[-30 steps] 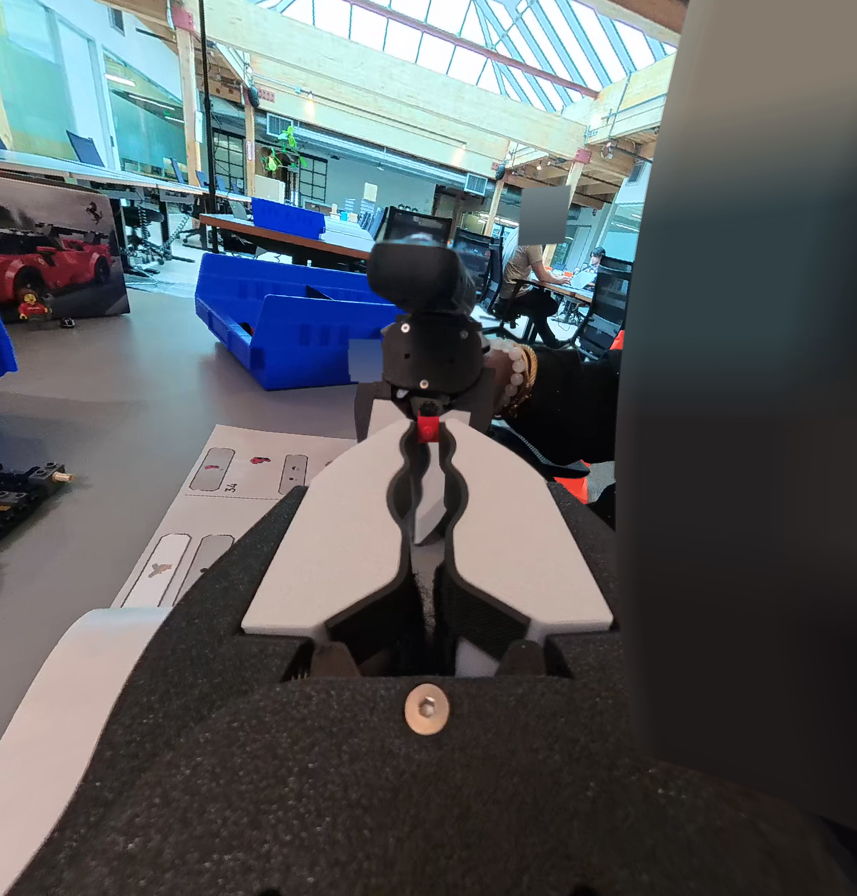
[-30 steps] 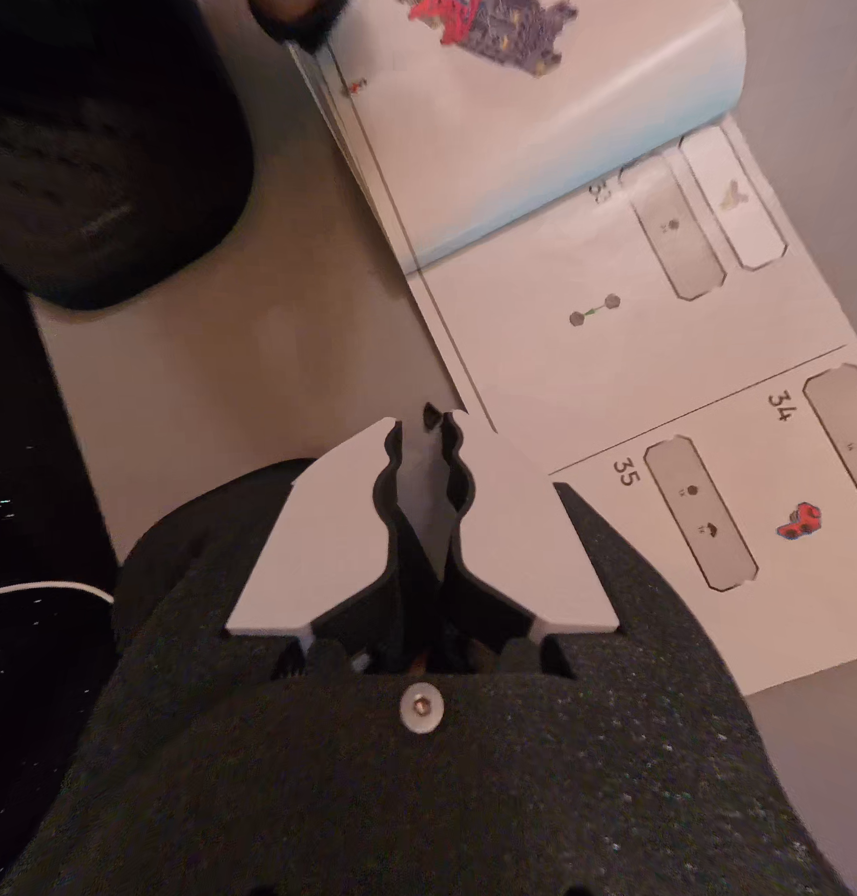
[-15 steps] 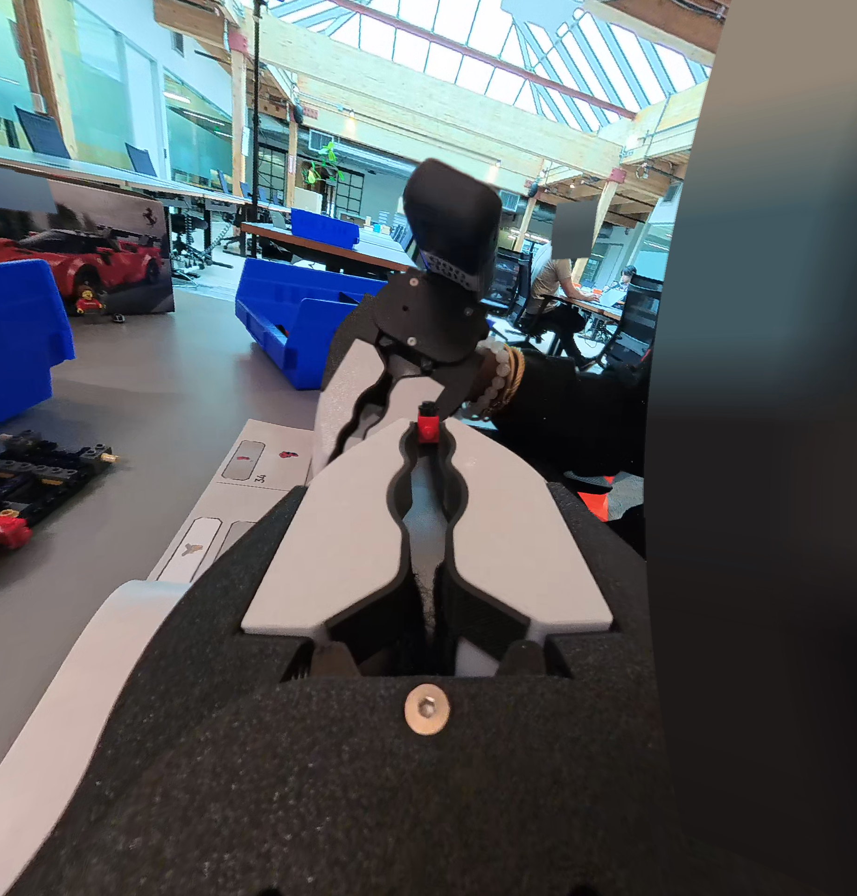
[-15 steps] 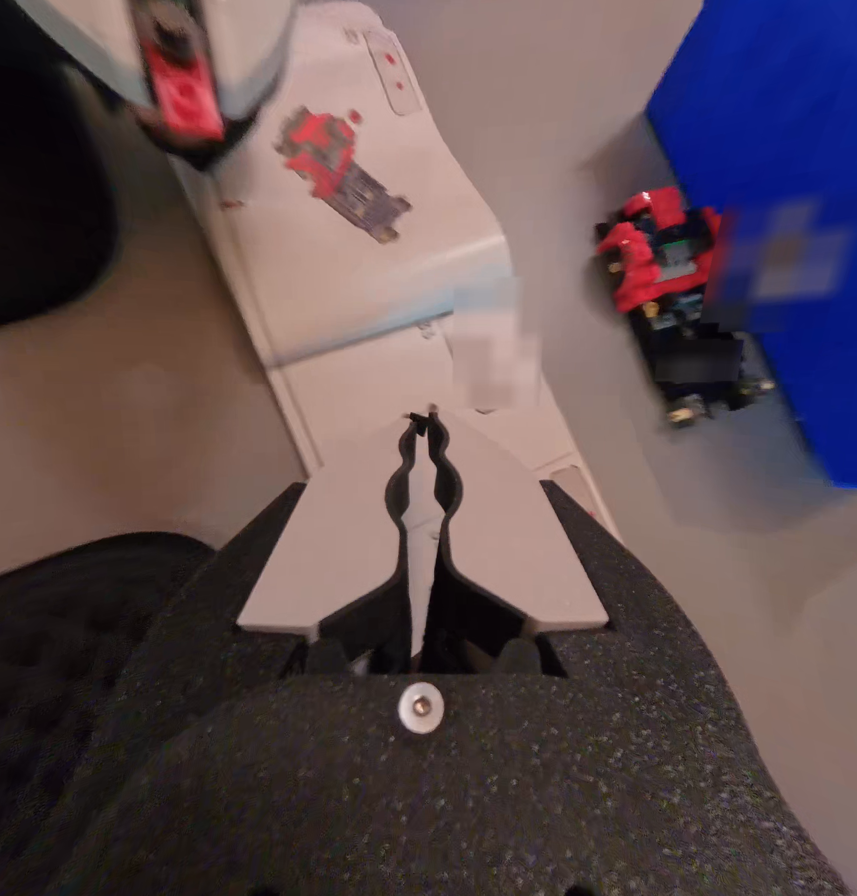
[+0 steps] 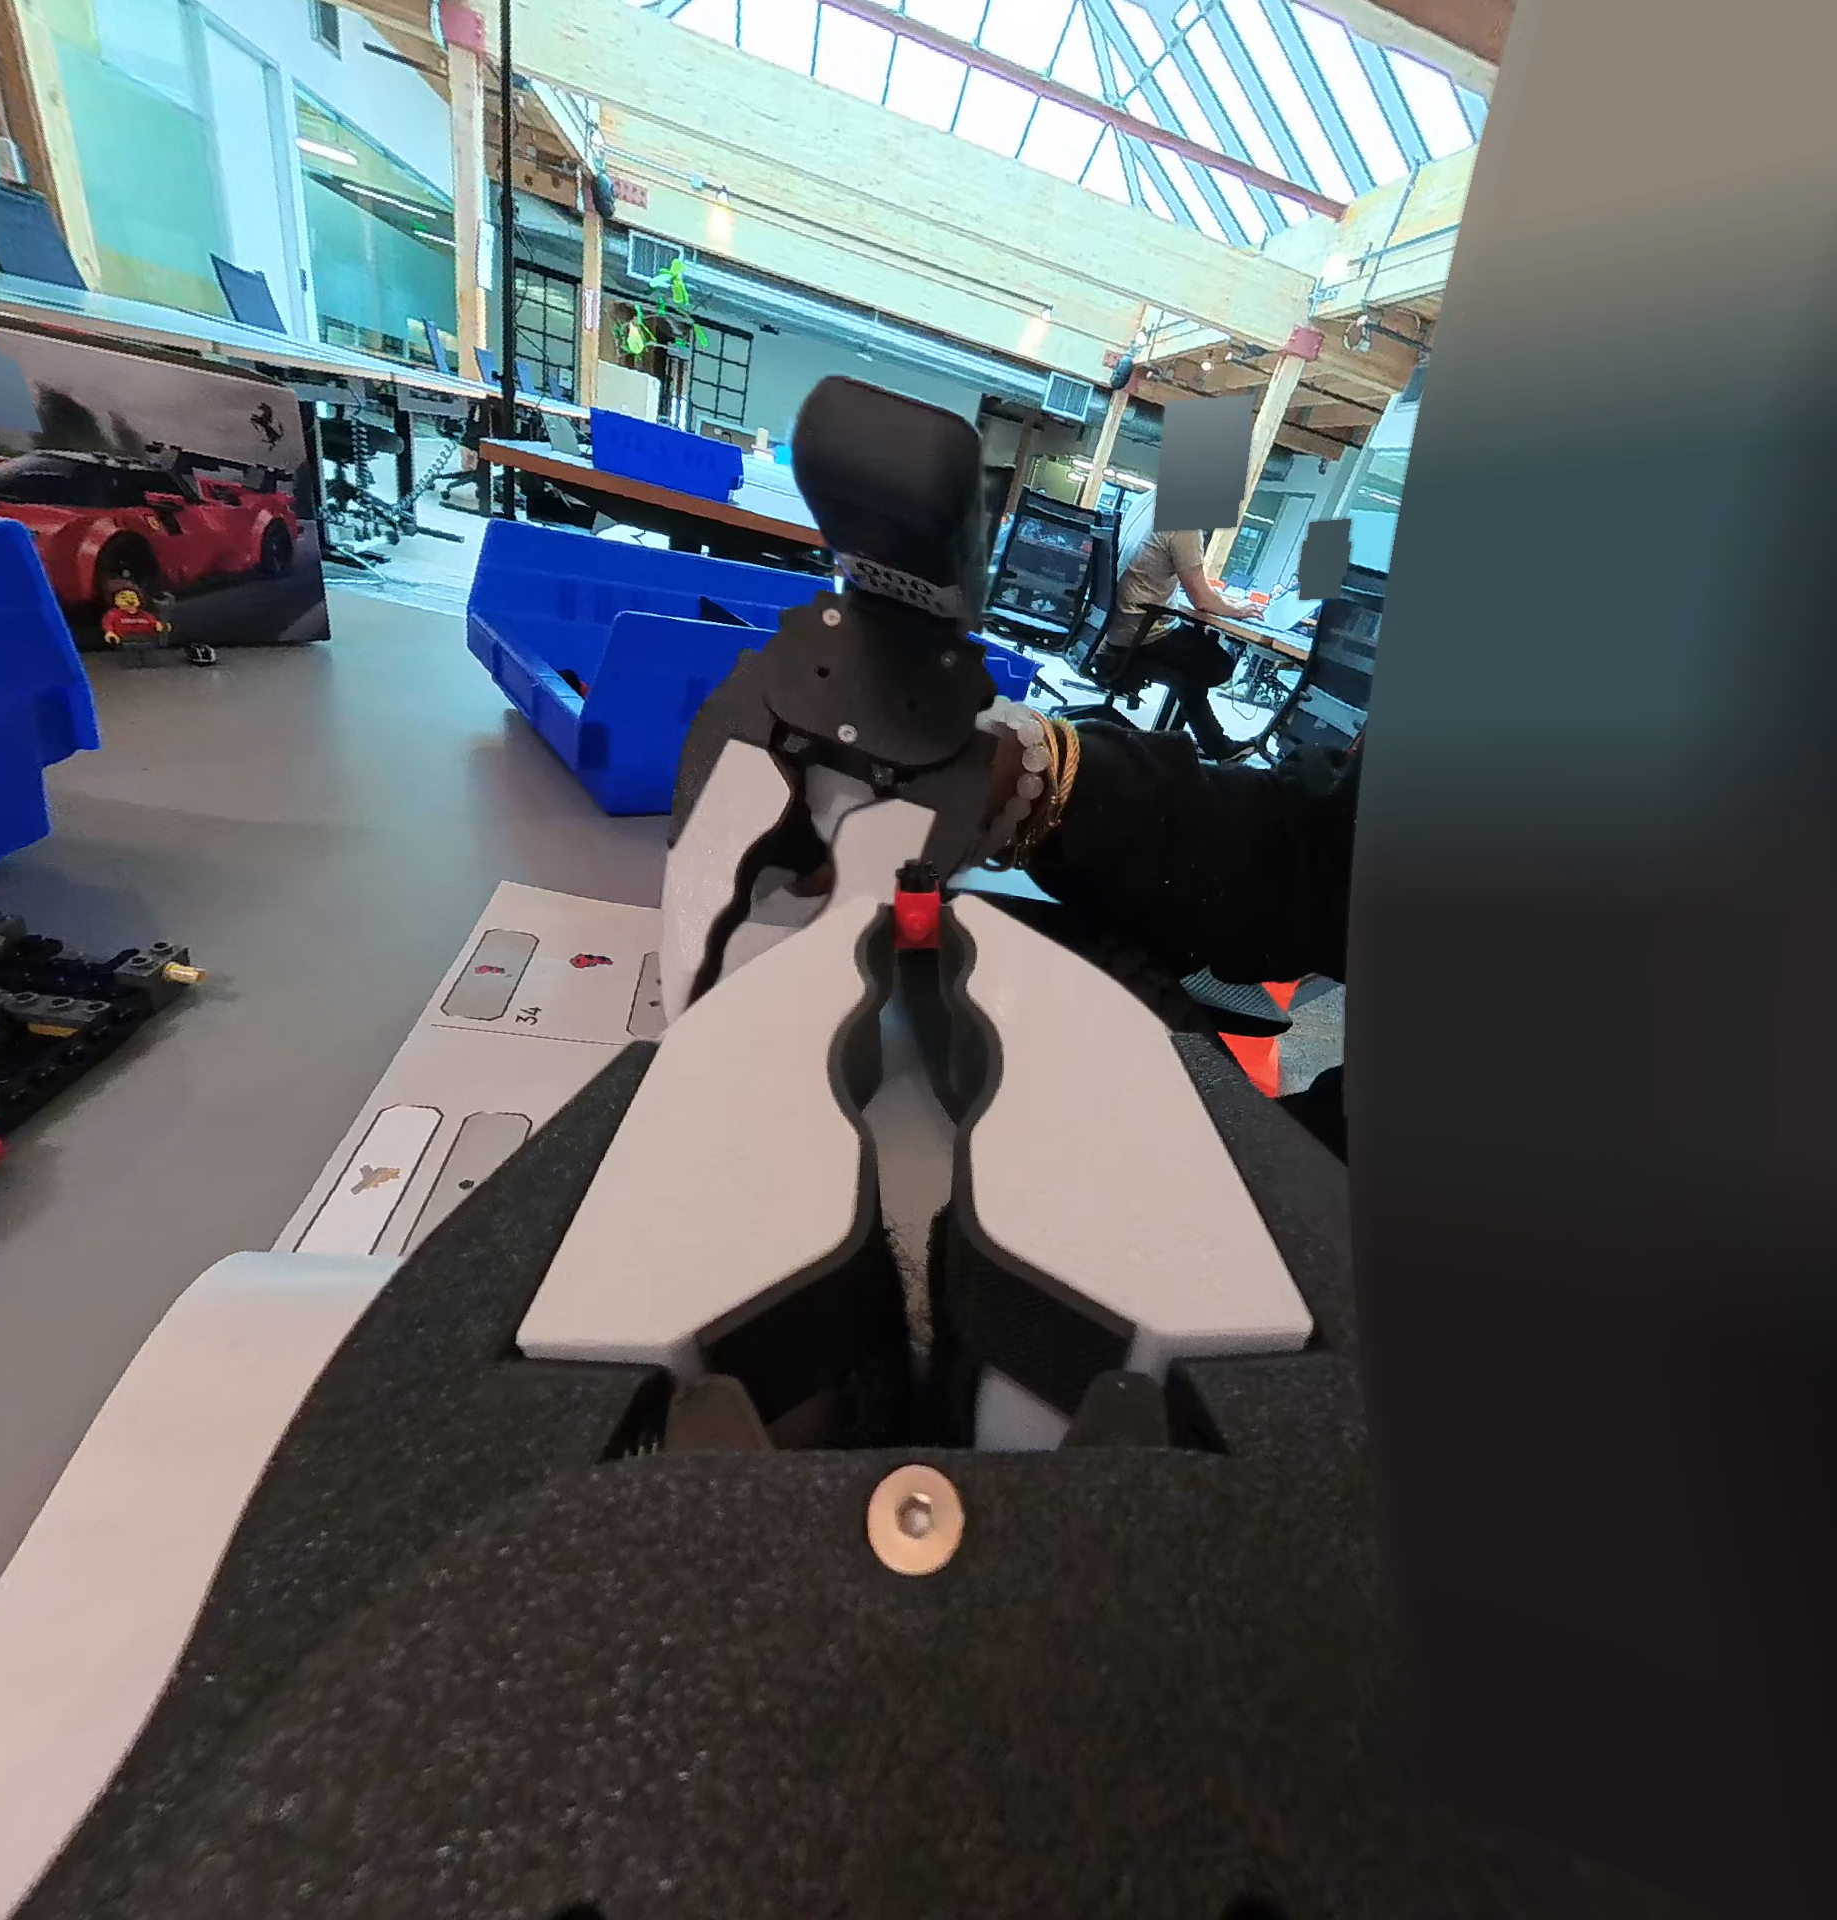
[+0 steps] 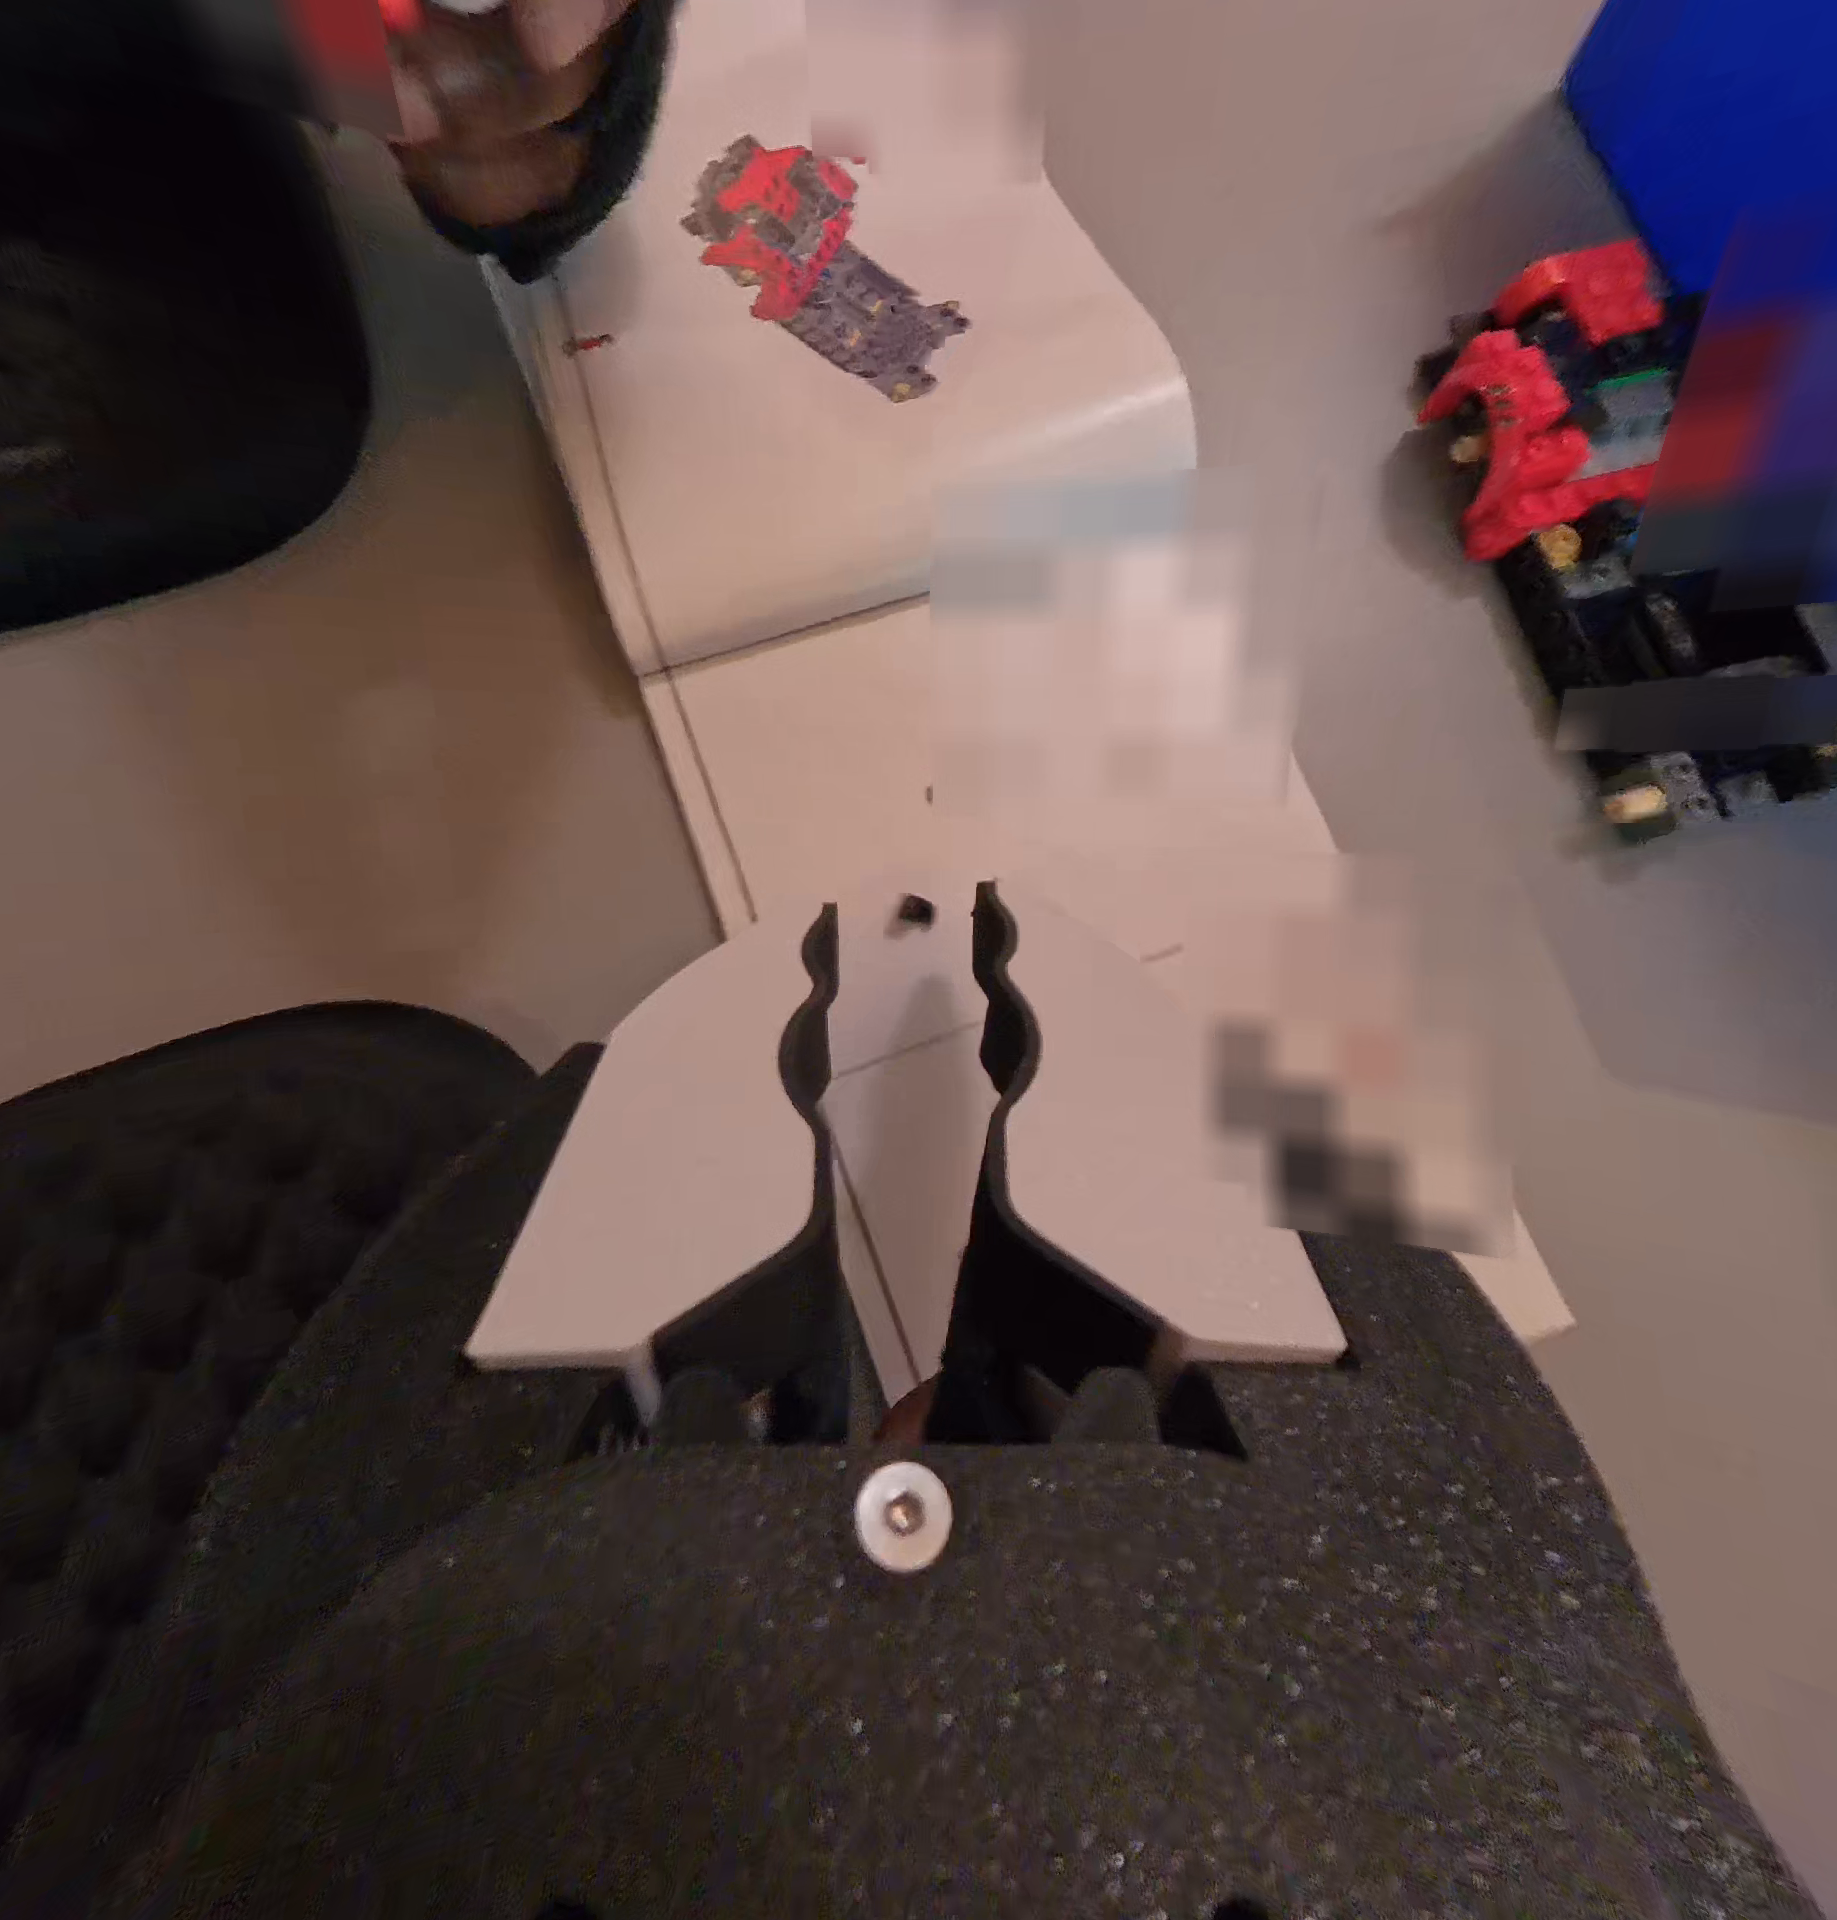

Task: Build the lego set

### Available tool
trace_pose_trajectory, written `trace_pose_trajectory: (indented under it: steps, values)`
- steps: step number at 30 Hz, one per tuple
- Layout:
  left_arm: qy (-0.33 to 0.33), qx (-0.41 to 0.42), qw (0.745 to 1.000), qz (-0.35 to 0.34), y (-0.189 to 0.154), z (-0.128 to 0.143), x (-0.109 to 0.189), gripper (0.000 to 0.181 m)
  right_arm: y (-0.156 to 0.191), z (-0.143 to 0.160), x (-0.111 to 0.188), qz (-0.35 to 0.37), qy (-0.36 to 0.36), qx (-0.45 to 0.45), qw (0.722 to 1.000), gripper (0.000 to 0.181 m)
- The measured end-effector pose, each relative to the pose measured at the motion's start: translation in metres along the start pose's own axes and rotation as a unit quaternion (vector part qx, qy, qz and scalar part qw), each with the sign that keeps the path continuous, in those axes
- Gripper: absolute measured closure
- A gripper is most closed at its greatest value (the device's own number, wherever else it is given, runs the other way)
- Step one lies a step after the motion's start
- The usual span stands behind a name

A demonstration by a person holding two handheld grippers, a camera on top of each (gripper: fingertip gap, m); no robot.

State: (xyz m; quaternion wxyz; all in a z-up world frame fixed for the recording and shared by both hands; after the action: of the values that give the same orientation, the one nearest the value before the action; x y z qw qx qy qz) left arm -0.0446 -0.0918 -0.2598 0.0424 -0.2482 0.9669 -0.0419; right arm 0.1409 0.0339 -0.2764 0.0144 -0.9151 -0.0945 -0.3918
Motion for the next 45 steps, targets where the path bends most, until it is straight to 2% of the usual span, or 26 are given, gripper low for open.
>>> trace_pose_trajectory:
  steps: [2,3,6,9,12,16,21,24,27,29,33,37,42,45]
  values:
    - [0.004,-0.001,1.000,0.000,0.000,0.000,0.000,0.174,-0.009,0.002,0.005,0.041,0.003,-0.006,0.999,0.173]
    - [0.005,-0.001,1.000,0.000,0.000,0.000,-0.001,0.174,-0.010,0.003,0.007,0.044,0.008,0.004,0.999,0.177]
    - [0.005,0.001,1.000,0.002,0.000,0.001,-0.001,0.174,0.000,0.005,0.002,-0.001,0.033,0.040,0.999,0.176]
    - [0.008,0.004,1.000,0.007,0.000,0.002,-0.002,0.174,0.002,0.000,-0.001,0.007,0.041,0.080,0.996,0.175]
    - [0.013,0.003,1.000,0.012,-0.001,0.002,-0.004,0.174,-0.004,-0.012,-0.004,-0.005,0.025,0.067,0.997,0.181]
    - [0.013,0.000,1.000,0.010,-0.001,0.002,-0.003,0.174,-0.005,-0.012,-0.014,-0.014,0.063,0.063,0.996,0.181]
    - [0.008,0.003,1.000,0.015,-0.001,0.001,-0.003,0.174,-0.002,-0.001,-0.003,-0.016,0.060,0.042,0.997,0.181]
    - [0.015,0.004,1.000,0.020,-0.001,0.002,-0.005,0.174,-0.005,-0.005,0.012,-0.033,0.057,0.067,0.996,0.179]
    - [0.022,0.002,0.999,0.024,-0.002,0.004,-0.007,0.174,-0.005,-0.014,0.017,-0.073,0.132,0.159,0.976,0.165]
    - [0.025,0.000,0.999,0.025,-0.002,0.004,-0.006,0.174,-0.007,-0.023,0.011,-0.088,0.185,0.224,0.953,0.162]
    - [0.024,0.000,0.999,0.030,-0.003,0.004,-0.005,0.174,-0.007,-0.041,-0.007,-0.160,0.224,0.335,0.901,0.162]
    - [0.027,-0.001,0.999,0.033,-0.003,0.004,-0.004,0.174,-0.011,-0.048,-0.023,-0.194,0.273,0.391,0.858,0.154]
    - [0.021,0.001,0.999,0.036,-0.002,0.003,-0.003,0.174,-0.015,-0.055,-0.031,-0.217,0.287,0.409,0.839,0.158]
    - [0.021,0.001,0.999,0.036,-0.002,0.003,-0.003,0.174,-0.024,-0.060,-0.026,-0.200,0.283,0.406,0.846,0.160]
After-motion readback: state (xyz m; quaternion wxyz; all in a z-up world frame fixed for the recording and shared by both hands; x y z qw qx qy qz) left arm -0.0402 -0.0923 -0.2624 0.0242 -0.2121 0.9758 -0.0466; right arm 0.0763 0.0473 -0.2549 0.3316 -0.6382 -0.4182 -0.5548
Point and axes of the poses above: each gripper's, where its closed fingertips meet, x back along the fingers, z out of its underside, y = z × x across the jaws, the point moved 10 cm from there along x, back along the fingers, and after that the axes turned 8 degrees about -x, right-handed, at the moved point
